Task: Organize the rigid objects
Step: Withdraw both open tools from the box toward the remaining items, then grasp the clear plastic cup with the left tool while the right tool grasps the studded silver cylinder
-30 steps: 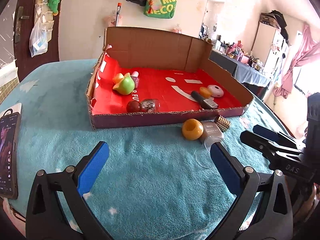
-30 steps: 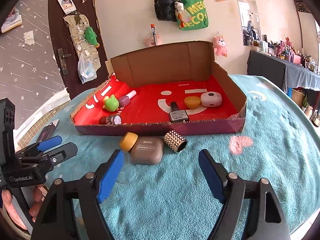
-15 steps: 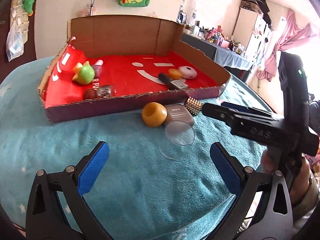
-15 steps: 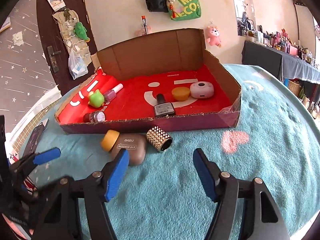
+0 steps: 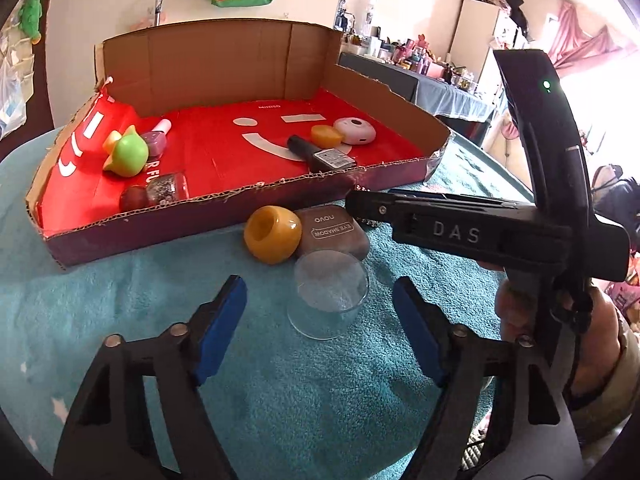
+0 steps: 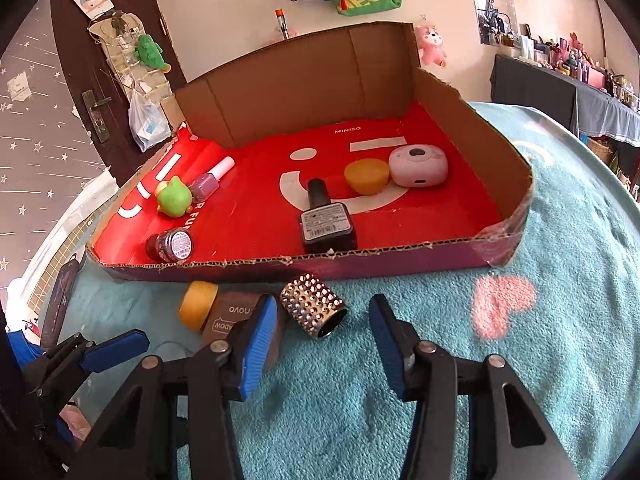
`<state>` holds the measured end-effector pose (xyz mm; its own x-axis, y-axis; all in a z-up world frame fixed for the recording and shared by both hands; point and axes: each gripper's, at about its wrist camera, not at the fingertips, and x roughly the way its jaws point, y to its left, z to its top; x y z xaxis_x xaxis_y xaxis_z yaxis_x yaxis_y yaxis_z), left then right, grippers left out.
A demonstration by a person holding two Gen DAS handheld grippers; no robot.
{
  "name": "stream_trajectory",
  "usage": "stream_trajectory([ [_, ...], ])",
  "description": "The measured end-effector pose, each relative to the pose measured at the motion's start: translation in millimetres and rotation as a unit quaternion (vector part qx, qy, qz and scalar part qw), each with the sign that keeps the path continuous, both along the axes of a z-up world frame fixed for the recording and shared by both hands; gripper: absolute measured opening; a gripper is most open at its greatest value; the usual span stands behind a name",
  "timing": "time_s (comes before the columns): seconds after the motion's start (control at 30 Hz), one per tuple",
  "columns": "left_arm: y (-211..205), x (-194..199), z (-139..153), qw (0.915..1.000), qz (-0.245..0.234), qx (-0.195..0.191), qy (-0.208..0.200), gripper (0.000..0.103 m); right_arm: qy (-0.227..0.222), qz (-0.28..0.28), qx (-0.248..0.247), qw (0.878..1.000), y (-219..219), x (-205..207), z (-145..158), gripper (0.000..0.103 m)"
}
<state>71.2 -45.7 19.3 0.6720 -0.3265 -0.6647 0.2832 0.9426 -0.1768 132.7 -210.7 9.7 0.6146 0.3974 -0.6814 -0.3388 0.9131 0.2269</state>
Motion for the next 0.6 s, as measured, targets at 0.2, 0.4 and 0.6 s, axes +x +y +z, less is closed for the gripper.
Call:
stream_trajectory([
  [0.2, -4.5, 3.5, -3.4, 0.9998, -0.017, 0.001, 0.011, 0.046, 0.008, 0.002, 0.010, 1.000, 1.4, 6.2, -0.2, 0.039],
  [0.4, -4.3, 4.1, -2.8, 0.9998, -0.018, 0.003, 0.007, 0.040, 0.011, 0.003, 0.015, 1.000, 1.3, 6.4, -0.9, 0.035],
  [0.6, 0.8, 0.8, 1.6, 0.9999, -0.011, -0.002, -0.001, 0.040, 0.012, 0.001, 0.023, 1.000, -1.1, 4.0, 0.1, 0.031],
])
